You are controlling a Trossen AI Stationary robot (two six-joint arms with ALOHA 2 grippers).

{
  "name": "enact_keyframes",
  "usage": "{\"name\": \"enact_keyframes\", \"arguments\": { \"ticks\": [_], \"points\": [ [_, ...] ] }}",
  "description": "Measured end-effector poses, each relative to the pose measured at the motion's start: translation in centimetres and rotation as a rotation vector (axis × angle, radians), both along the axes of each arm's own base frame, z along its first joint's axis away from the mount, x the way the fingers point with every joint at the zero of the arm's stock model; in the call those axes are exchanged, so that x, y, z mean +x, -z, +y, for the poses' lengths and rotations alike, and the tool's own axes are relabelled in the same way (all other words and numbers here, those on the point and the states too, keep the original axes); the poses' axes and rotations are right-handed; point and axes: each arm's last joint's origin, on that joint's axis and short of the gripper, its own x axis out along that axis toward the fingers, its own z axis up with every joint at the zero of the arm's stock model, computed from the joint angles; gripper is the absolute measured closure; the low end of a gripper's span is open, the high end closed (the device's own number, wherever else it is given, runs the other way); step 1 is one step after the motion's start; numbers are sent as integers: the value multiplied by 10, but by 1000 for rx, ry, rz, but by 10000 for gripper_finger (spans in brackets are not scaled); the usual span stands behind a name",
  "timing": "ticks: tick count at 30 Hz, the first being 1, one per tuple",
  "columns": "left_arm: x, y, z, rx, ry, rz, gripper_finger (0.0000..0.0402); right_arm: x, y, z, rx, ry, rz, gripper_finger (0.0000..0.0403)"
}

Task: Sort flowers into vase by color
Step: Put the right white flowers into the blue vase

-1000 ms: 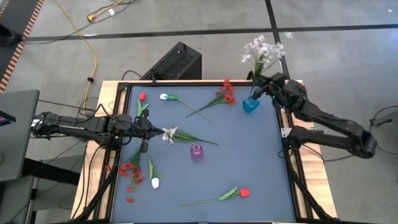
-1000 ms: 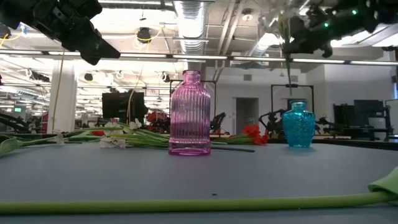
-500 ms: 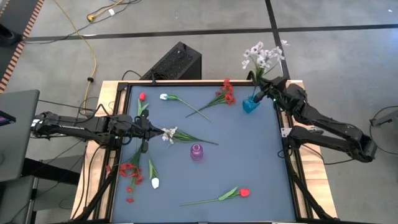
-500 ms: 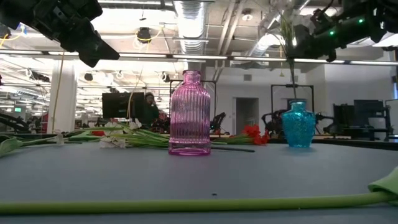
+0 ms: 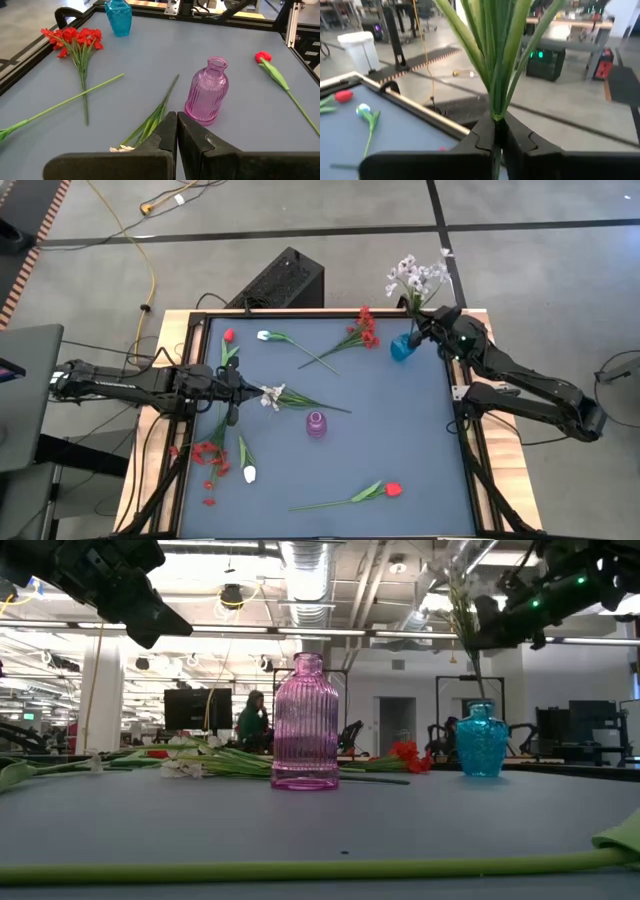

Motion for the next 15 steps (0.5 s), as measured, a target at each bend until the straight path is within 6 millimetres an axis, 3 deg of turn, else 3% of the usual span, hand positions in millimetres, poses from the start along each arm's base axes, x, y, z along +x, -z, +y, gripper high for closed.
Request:
{"name": "enact_keyframes", "arguments": {
  "ticks": [10, 15],
  "points": [
    [0, 0, 0, -39, -17, -4, 401, -2, 10, 2, 100, 12, 38, 278],
    [0, 0, 0, -61, -14, -6, 401, -5, 4, 4, 176, 21, 97, 228]
  ]
}}
